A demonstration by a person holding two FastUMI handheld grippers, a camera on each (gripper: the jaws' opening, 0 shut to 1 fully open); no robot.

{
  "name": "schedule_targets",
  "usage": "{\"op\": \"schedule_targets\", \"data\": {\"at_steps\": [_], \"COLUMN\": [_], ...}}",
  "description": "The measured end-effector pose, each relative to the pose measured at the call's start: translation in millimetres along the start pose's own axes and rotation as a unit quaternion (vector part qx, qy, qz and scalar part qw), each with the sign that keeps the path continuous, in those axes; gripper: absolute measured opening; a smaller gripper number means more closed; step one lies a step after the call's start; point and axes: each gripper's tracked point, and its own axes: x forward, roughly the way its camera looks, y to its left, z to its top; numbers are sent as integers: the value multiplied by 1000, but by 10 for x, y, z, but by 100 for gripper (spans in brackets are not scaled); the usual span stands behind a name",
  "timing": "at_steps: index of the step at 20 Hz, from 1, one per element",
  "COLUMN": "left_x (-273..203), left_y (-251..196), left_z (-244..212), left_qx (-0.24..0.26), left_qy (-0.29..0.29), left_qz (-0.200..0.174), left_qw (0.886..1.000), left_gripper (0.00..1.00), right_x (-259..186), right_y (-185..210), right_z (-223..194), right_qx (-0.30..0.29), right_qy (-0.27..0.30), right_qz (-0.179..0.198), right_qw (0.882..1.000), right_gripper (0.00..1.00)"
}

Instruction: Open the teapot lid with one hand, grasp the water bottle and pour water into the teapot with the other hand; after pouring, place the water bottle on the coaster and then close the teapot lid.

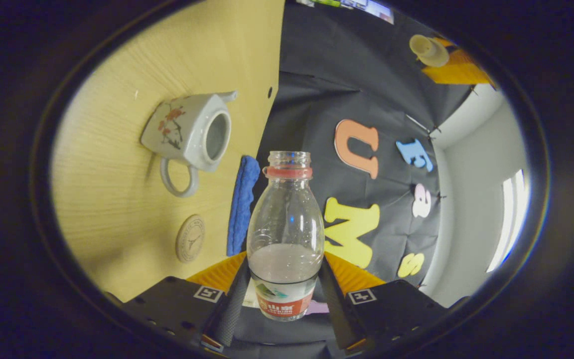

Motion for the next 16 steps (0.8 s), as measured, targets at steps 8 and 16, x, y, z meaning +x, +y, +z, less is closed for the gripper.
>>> {"op": "schedule_targets", "data": {"at_steps": [8,16], "left_x": [4,20], "left_y": [66,48], "left_z": [-24,-37], "left_qx": [-15,-18], "left_qy": [2,6], "left_qz": [8,8], "left_qw": [1000,1000], "left_gripper": [6,6], "right_x": [25,407], "right_y": [-161,-153], "right_z": [-263,-450], "right_qx": [229,526], "right_qy": [38,45], "right_qz": [14,48], "right_qw": [972,848], "right_gripper": [75,79]}}
